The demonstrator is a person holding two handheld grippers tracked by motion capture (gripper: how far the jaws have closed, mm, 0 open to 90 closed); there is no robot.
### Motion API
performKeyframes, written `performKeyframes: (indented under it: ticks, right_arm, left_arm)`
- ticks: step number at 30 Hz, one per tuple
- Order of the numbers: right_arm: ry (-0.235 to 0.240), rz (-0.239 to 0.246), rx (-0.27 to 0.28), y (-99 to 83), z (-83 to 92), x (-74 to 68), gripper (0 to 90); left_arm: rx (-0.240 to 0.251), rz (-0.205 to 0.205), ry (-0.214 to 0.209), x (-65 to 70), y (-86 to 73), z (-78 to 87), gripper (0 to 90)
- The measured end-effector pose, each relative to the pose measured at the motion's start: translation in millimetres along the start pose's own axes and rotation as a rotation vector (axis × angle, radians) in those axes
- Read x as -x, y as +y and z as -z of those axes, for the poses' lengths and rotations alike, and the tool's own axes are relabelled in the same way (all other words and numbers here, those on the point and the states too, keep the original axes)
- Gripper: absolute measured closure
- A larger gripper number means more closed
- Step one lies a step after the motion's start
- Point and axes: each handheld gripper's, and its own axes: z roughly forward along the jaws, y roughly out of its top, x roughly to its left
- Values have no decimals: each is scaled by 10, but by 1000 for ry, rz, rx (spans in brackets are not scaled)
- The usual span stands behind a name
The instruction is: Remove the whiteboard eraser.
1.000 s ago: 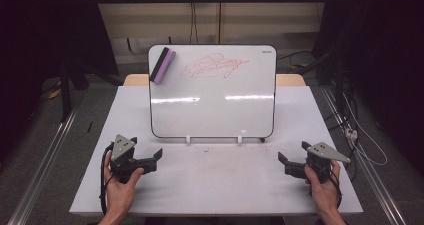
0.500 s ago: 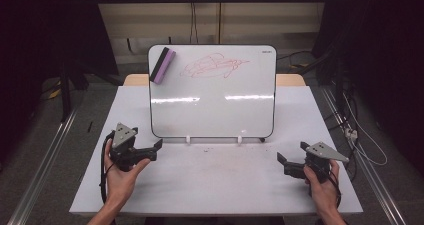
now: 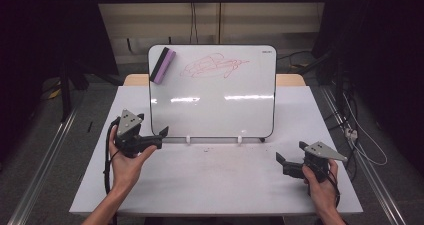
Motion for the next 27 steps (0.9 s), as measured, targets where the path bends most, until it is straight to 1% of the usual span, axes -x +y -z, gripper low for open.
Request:
performKeyframes:
  ticks: [2, 4, 7, 8, 10, 11, 13, 14, 16, 17, 18, 20, 23, 25, 27]
  right_arm:
    - [1, 0, -1, -1, -1, 2, 55]
    - [3, -1, 3, 4, 1, -3, 54]
    - [7, 1, -1, 6, -15, -9, 55]
    - [7, 2, -3, 5, -20, -11, 55]
    - [9, 0, -7, 3, -26, -10, 54]
    - [9, -1, -7, 3, -26, -8, 55]
    - [7, 0, -6, 4, -25, -7, 55]
    - [7, -1, -7, 4, -25, -7, 54]
    - [7, -1, -6, 4, -27, -6, 54]
    - [6, -1, -7, 4, -29, -6, 55]
    - [7, 0, -7, 4, -30, -6, 55]
    - [7, 0, -6, 3, -27, -6, 54]
    - [6, -3, -7, -1, -27, -1, 53]
    - [3, -6, -7, 0, -26, 4, 53]
    - [3, -6, -7, 1, -27, 5, 53]
  left_arm:
    - [14, 5, 5, -7, 43, -12, 89]
    - [19, -4, 7, -26, 94, -26, 93]
    - [19, -15, 27, -72, 193, -47, 107]
    - [21, -6, 29, -91, 230, -54, 107]
    - [21, -30, 59, -118, 312, -61, 107]
    - [19, -43, 63, -133, 356, -63, 110]
    - [25, -50, 58, -172, 441, -72, 118]
    - [31, -53, 61, -188, 481, -81, 123]
    - [29, -66, 63, -216, 558, -107, 136]
    - [25, -78, 68, -234, 594, -118, 137]
    - [26, -80, 74, -246, 622, -130, 137]
    - [33, -98, 98, -270, 665, -160, 137]
    - [18, -110, 97, -312, 716, -226, 153]
    - [5, -125, 106, -337, 751, -269, 182]
    - [6, -127, 120, -368, 791, -297, 195]
